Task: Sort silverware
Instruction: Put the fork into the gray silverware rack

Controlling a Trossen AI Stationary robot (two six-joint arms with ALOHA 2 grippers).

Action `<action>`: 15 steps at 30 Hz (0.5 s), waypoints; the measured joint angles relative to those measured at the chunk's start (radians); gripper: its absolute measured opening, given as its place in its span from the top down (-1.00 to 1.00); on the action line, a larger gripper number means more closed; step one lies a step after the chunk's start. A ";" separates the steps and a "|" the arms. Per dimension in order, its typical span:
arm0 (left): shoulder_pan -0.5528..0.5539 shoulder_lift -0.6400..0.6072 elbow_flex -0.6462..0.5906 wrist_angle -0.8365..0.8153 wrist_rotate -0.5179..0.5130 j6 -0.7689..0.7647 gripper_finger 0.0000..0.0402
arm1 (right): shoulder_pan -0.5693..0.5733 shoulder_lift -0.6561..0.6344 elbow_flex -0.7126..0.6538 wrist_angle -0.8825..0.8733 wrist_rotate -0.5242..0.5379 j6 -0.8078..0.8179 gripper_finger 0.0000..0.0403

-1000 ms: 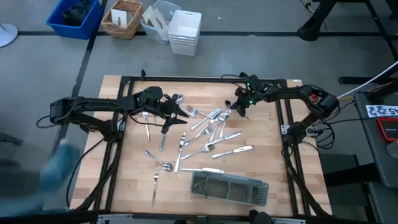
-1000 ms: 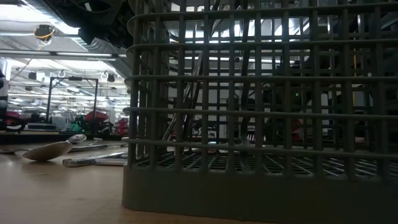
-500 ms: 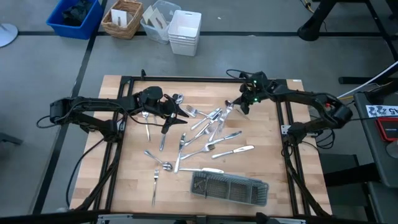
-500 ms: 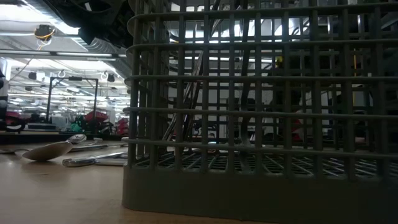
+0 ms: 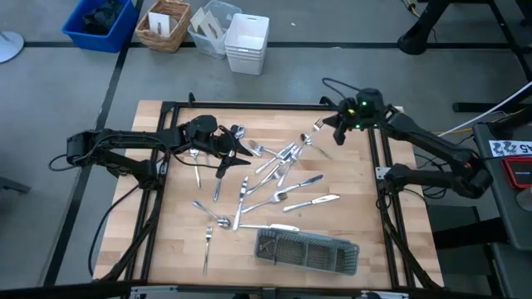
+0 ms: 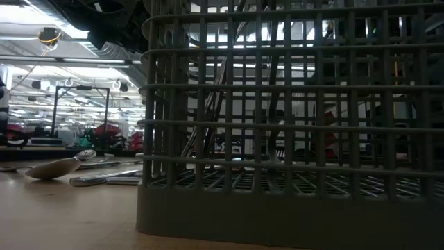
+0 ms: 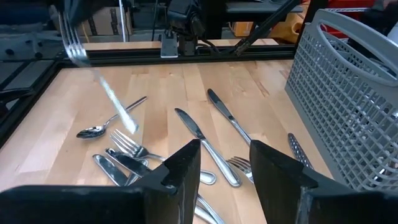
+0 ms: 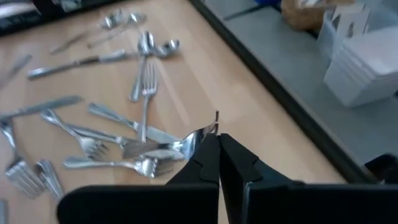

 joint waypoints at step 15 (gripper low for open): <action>0.000 0.000 0.000 0.004 0.000 -0.015 0.35 | 0.054 -0.179 0.244 -0.083 -0.237 0.072 1.00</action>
